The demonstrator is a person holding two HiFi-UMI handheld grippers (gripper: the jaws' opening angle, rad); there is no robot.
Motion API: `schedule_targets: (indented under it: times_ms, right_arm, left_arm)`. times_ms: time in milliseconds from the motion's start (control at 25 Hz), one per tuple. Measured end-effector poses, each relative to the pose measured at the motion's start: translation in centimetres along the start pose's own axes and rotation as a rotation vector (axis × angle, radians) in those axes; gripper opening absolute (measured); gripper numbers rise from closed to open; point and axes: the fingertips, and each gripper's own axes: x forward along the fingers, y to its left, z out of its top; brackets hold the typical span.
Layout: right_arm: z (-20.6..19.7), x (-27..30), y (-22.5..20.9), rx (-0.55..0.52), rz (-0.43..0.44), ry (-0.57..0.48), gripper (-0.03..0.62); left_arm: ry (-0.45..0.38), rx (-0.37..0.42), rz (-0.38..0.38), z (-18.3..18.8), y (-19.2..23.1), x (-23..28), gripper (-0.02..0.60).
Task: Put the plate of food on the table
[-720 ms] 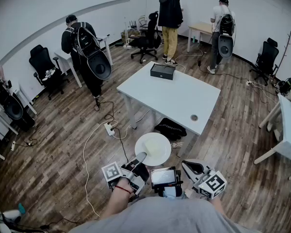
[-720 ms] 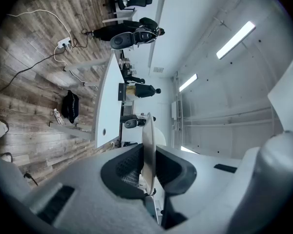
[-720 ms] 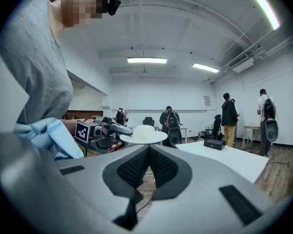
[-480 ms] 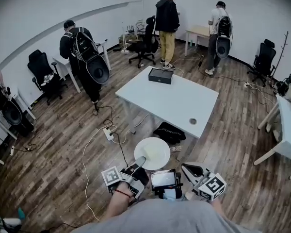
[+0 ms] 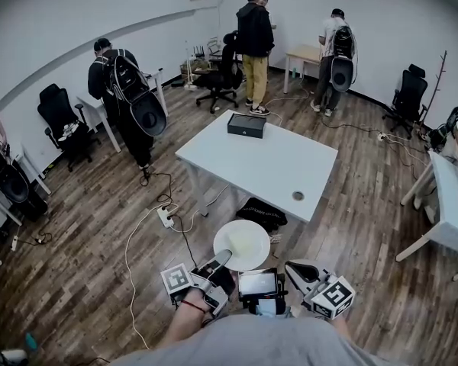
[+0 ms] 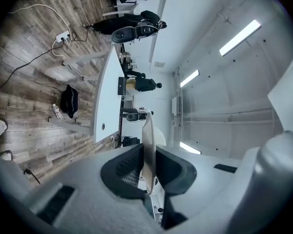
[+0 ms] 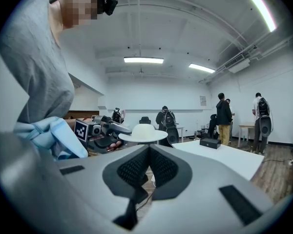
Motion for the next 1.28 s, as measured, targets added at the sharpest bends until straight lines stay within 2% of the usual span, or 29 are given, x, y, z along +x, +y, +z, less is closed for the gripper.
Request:
schedule_targets:
  times_ms: [280,680,1280]
  right_arm:
    - [0.3,-0.1,-0.4,0.022,-0.002,-0.013,0.032]
    - [0.9,1.1,-0.3,-0.010,-0.017,-0.050,0.034]
    - [1.6,3.5,-1.1,0.009,-0.052,-0.073,0.034]
  left_arm:
    - [0.013,-0.007,-0.010,0.1,-0.3,0.8,0.040]
    - [0.016,-0.034,0.004,0.5,-0.1,0.9,0.038]
    - [0.018,-0.041,-0.002,3.4,-0.3,1.4,0.038]
